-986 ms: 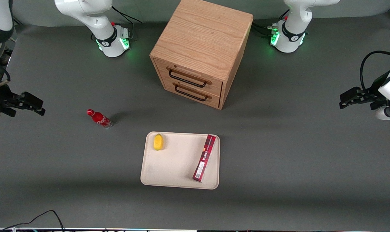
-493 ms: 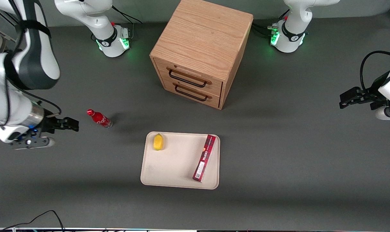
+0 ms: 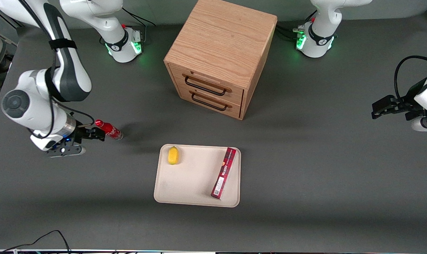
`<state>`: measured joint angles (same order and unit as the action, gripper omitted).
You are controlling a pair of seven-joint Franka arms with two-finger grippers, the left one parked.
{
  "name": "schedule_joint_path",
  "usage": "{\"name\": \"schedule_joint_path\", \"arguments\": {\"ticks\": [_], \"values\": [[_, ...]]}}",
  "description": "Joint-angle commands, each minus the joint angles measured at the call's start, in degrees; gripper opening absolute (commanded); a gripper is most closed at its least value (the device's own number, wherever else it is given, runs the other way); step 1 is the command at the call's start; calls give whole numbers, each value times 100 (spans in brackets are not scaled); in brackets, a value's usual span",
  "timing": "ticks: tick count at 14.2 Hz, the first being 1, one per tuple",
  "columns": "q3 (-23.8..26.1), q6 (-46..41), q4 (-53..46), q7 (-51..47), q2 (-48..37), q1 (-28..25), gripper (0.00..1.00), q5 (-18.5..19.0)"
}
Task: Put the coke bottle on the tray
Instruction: 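Reach the right gripper down to the red Coca-Cola bottle and grasp it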
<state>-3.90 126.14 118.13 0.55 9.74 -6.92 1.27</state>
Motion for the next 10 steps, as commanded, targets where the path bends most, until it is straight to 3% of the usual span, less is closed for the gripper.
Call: {"name": "schedule_joint_path", "arguments": {"ticks": [1, 2, 5, 8, 10], "values": [[65, 253, 719, 42, -498, -11, 95, -136], [65, 245, 825, 41, -569, -11, 88, -145], [65, 227, 1106, 42, -797, -11, 85, -145], [65, 288, 1309, 50, -868, -2, 49, -154], [65, 446, 1423, 50, -860, 6, 40, -154]]}}
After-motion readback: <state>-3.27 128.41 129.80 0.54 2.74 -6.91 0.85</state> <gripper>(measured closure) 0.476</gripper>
